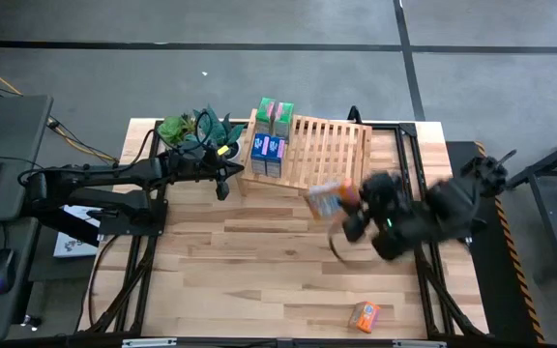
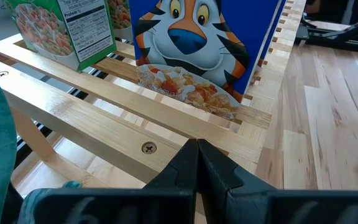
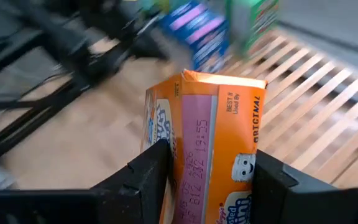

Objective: Stack cereal on shelf
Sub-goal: Put the top orange cereal box on the shelf

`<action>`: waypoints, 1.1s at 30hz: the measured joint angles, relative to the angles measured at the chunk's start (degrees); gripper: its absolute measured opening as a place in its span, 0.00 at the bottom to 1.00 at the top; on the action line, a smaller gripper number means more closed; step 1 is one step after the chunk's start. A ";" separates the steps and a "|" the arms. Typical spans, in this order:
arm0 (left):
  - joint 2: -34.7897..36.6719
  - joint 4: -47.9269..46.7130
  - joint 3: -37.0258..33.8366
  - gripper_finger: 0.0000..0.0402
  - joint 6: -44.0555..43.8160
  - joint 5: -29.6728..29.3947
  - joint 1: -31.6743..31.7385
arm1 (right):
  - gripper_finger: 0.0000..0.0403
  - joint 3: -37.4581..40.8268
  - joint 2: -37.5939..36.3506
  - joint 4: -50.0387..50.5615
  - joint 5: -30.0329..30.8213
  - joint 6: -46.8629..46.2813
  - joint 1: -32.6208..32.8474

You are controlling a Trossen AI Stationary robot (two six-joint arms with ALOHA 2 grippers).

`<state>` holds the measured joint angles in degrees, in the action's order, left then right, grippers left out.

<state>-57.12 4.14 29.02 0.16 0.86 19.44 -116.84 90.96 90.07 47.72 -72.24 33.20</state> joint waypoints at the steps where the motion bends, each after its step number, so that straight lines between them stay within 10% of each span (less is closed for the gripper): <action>1: 0.00 0.00 0.00 0.00 0.00 0.00 0.01 | 0.40 -0.76 0.00 0.03 -0.38 2.59 -2.50; 11: 0.00 0.00 -0.02 0.00 0.02 -0.01 0.01 | 0.40 -5.81 0.02 -0.05 -4.90 18.26 -21.19; 33: 0.00 0.00 -0.02 0.00 0.03 0.00 0.00 | 0.40 -2.25 0.08 -0.05 -18.72 21.76 -45.63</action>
<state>-57.12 4.14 28.99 0.20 0.86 19.44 -119.09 91.05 90.02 29.00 -50.48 -12.43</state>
